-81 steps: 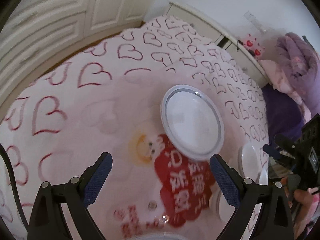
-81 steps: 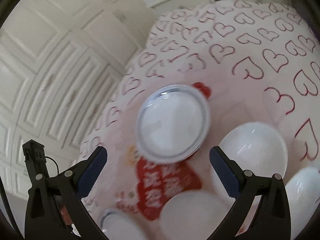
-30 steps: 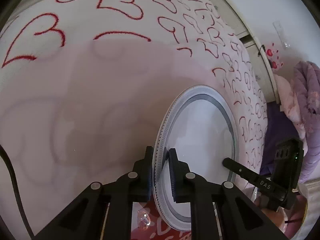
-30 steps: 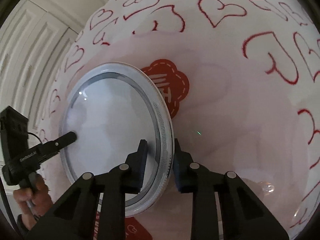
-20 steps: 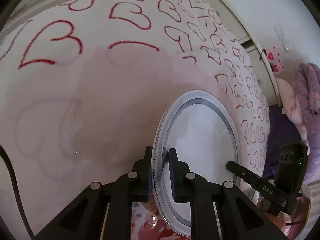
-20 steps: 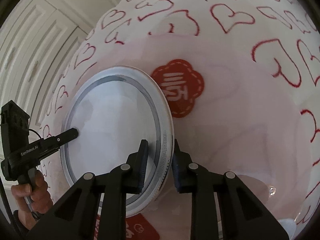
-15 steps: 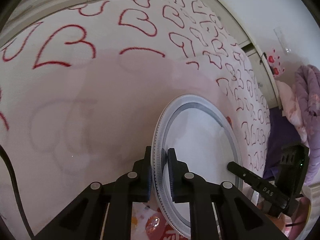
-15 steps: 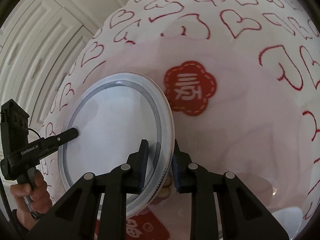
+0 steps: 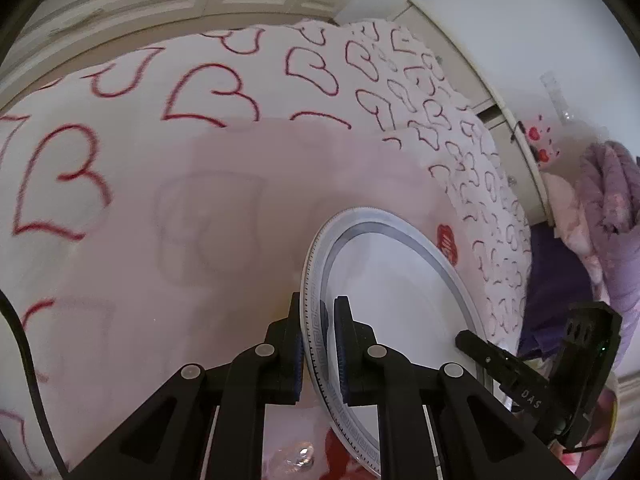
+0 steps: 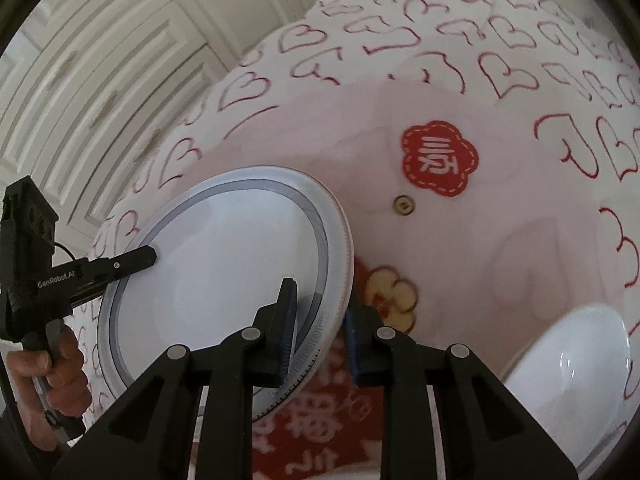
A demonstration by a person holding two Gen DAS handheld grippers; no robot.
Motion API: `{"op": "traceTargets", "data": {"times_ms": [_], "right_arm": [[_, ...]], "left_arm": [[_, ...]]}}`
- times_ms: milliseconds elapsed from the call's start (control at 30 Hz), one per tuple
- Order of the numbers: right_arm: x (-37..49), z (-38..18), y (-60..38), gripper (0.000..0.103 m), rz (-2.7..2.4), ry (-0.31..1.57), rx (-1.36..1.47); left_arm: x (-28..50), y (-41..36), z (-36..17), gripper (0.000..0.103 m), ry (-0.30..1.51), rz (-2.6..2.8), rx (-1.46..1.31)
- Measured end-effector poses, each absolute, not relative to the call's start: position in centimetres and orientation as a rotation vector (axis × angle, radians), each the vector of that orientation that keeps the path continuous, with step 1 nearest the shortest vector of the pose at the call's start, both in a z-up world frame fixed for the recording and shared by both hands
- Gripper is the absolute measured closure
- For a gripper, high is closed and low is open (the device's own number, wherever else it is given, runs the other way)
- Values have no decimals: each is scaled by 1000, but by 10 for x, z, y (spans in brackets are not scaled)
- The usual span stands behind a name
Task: Organize plates and bowls
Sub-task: 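Carry both held plates over the plate stack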
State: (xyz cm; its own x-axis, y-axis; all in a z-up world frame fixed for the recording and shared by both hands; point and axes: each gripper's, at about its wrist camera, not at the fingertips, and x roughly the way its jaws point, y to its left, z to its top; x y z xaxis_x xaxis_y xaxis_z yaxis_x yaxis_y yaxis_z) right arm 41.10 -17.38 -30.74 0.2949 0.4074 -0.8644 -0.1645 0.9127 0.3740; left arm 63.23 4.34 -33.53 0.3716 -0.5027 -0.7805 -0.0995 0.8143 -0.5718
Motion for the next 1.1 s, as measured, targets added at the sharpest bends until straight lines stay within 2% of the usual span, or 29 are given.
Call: {"op": "traceTargets", "data": {"times_ms": [533, 833, 1100], "right_arm": [[258, -232, -139, 81, 462, 1132, 202], [182, -252, -126, 81, 503, 1182, 204], [158, -280, -113, 81, 526, 1209, 179]], "left_arm": [[434, 113, -239, 96, 1097, -254, -639], [328, 137, -237, 96, 1137, -185, -660], [288, 140, -247, 95, 1174, -115, -619]]}}
